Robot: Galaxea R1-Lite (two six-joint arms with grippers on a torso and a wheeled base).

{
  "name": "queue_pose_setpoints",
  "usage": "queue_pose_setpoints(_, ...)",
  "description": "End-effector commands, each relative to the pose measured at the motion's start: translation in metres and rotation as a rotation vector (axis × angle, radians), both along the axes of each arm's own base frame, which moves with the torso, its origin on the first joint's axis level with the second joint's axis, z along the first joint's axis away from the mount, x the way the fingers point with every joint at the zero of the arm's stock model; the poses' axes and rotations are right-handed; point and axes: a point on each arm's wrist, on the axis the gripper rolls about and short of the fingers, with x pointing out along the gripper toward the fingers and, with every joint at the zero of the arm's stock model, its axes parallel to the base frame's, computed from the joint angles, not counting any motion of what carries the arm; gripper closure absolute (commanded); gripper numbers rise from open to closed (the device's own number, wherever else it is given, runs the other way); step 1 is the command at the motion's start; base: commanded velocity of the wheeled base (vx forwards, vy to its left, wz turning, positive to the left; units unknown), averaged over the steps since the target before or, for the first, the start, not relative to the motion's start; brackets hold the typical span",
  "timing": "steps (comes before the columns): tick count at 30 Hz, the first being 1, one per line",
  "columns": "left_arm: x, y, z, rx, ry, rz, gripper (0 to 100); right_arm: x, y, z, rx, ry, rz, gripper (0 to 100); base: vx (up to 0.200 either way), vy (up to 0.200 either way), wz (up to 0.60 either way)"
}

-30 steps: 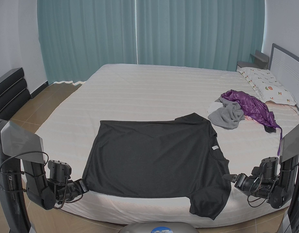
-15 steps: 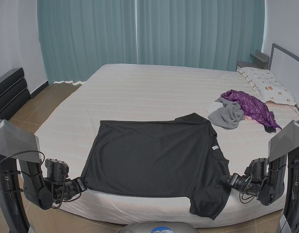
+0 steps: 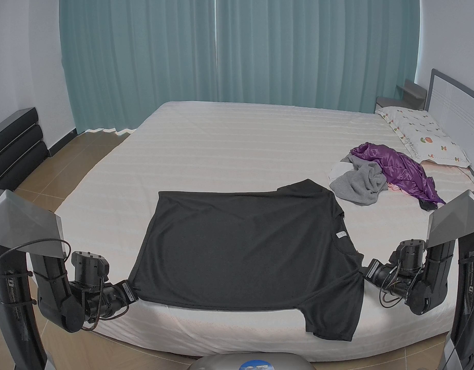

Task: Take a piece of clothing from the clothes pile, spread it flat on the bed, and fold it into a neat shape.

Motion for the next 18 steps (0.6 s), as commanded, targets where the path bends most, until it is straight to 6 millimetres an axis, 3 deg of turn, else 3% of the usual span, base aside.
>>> queue_pose_setpoints(1,0.0,0.0,-0.001,-0.001,0.001,0.0,100,0.009,-0.001,0.006,0.004,-0.045,-0.005,100,0.0,0.0,0.0)
queue_pose_setpoints(10,0.001,0.0,-0.001,-0.022,0.003,0.014,100,0.02,0.003,0.0,0.008,-0.038,0.014,100,0.0,0.0,0.0)
queue_pose_setpoints(11,0.001,-0.001,-0.001,-0.022,0.003,0.013,100,0.02,0.003,0.0,0.008,-0.033,0.014,0,0.0,0.0,0.0)
queue_pose_setpoints(18,0.001,-0.001,0.0,-0.024,0.002,0.013,100,0.017,-0.001,0.012,0.015,-0.06,0.011,0,0.0,0.0,0.0)
